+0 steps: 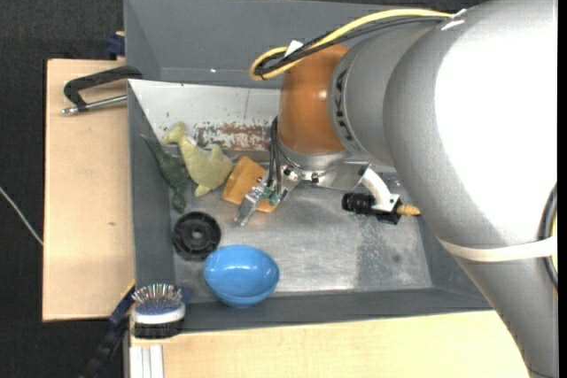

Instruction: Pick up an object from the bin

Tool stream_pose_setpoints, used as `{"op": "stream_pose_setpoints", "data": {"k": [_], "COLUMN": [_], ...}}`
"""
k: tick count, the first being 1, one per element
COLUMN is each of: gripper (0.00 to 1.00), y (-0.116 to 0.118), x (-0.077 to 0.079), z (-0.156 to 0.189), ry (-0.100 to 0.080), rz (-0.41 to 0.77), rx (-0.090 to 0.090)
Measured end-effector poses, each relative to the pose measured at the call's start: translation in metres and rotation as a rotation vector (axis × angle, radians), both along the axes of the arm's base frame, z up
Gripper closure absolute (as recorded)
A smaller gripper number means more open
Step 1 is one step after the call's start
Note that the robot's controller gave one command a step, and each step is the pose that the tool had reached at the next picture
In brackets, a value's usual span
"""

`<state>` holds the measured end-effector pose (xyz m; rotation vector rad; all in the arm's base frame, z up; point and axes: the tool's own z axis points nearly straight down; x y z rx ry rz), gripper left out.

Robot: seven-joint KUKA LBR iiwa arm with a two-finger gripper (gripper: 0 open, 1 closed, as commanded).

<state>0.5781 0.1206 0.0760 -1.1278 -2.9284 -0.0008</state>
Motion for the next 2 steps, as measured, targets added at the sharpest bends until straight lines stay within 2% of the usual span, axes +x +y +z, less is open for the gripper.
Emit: {"op": "stream_pose_setpoints", "data": {"k": [1,2], "gripper": [1.0,1.0], "y": [0.0,0.007], "x": [0.001,0.004], "z": [0.002,0.15], "ry": [-0.004,-0.016], "rz": [0.002,0.009], "rx": [-0.001,0.002]}}
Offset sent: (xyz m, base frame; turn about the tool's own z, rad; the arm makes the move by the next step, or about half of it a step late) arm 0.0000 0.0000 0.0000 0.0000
